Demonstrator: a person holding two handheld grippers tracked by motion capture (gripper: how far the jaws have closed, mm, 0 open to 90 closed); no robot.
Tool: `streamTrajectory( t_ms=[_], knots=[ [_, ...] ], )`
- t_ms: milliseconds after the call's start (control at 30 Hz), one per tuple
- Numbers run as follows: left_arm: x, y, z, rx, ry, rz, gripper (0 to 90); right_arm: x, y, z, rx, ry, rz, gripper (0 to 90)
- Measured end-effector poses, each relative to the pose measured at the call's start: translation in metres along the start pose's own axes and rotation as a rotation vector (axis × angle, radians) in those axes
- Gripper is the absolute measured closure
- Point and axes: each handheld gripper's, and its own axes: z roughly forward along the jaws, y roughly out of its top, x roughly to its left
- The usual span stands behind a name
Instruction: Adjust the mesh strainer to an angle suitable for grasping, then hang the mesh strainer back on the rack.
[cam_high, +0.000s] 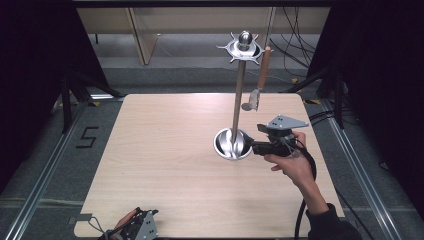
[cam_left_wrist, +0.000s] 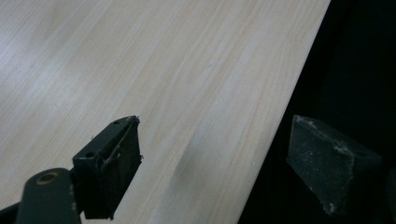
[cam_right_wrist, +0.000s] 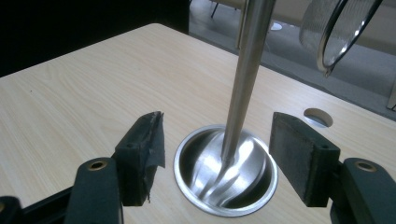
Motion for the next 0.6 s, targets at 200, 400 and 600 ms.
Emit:
streamTrajectory(
  t_ms=[200,400,600],
  knots=[
    [0.0,0.0,0.0,0.0,-0.007,0.0,16.5,0.003,-0.004,0.003,0.003,0.007,-0.003,36.0],
    [-0.001,0.0,-0.002,0.004,0.02,0.01,16.5,0.006,-0.011,0.009,0.042,0.018,-0.019,35.8],
    [-0.001,0.0,-0.001,0.004,0.011,0.005,16.5,0.01,-0.016,0.015,0.056,0.029,-0.014,35.6]
  ],
)
